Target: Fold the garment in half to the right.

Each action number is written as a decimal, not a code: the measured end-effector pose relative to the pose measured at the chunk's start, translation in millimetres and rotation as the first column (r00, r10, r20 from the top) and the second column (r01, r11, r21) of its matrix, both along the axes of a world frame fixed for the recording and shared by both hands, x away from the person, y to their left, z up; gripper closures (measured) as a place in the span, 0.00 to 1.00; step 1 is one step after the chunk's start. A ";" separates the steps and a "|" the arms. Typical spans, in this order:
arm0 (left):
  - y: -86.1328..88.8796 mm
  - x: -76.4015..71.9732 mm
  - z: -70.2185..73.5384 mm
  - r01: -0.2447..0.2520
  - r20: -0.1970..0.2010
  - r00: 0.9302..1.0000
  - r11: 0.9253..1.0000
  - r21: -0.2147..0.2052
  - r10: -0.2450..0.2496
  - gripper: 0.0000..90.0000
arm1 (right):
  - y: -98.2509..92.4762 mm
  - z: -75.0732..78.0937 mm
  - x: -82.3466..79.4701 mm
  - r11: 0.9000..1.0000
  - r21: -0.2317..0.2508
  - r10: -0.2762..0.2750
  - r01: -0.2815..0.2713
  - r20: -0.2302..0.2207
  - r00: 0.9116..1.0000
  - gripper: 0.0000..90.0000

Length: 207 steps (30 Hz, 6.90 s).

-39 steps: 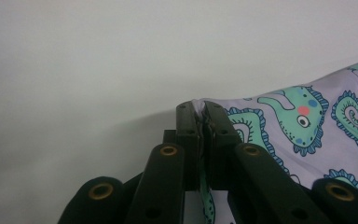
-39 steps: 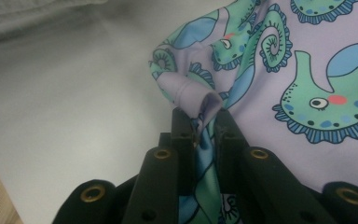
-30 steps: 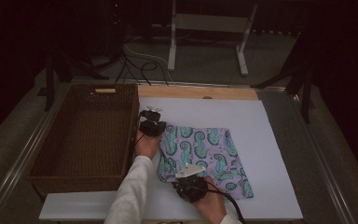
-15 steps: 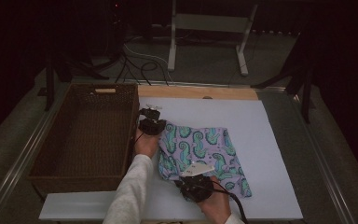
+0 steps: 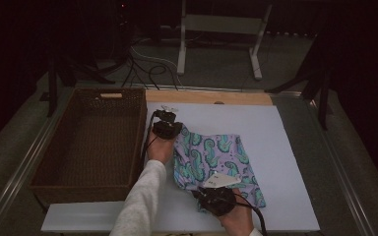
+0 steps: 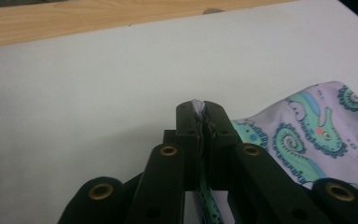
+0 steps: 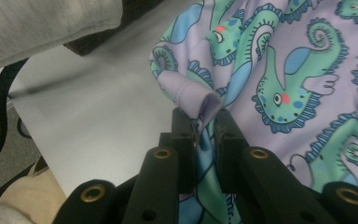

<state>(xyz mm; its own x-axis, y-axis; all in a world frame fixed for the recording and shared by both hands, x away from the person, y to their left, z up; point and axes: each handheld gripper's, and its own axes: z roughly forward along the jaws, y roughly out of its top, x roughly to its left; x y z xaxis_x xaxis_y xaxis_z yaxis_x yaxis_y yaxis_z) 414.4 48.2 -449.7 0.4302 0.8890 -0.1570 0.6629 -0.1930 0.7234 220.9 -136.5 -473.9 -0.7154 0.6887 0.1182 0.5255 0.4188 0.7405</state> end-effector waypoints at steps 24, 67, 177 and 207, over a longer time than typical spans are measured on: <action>-36.2 -0.1 19.7 0.076 0.041 0.996 0.997 -0.015 -0.075 0.96 | -35.2 8.6 -8.2 0.996 0.065 -0.061 0.062 -0.020 0.998 0.91; -92.7 7.5 17.1 0.129 0.028 0.991 0.991 -0.027 -0.128 0.96 | -89.6 -0.5 -12.3 0.976 0.079 -0.196 0.205 -0.100 0.975 0.91; -103.7 4.0 -69.6 0.190 -0.204 0.953 0.968 -0.166 -0.222 0.88 | -131.5 -8.0 -14.7 0.945 0.003 -0.325 0.326 -0.067 0.943 0.65; -104.4 3.6 -69.3 0.185 -0.206 0.954 0.969 -0.163 -0.216 0.88 | -66.3 -13.2 36.4 0.971 -0.117 -0.214 0.209 -0.029 0.976 0.91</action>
<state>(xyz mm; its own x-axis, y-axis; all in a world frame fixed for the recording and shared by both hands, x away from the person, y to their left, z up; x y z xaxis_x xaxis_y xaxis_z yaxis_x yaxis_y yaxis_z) 417.9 -56.2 -519.0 0.5378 0.7501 -0.3849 0.7668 -0.2454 0.5932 257.3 -202.9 -487.1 -0.5485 0.8342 0.0578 0.6401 0.3743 0.6709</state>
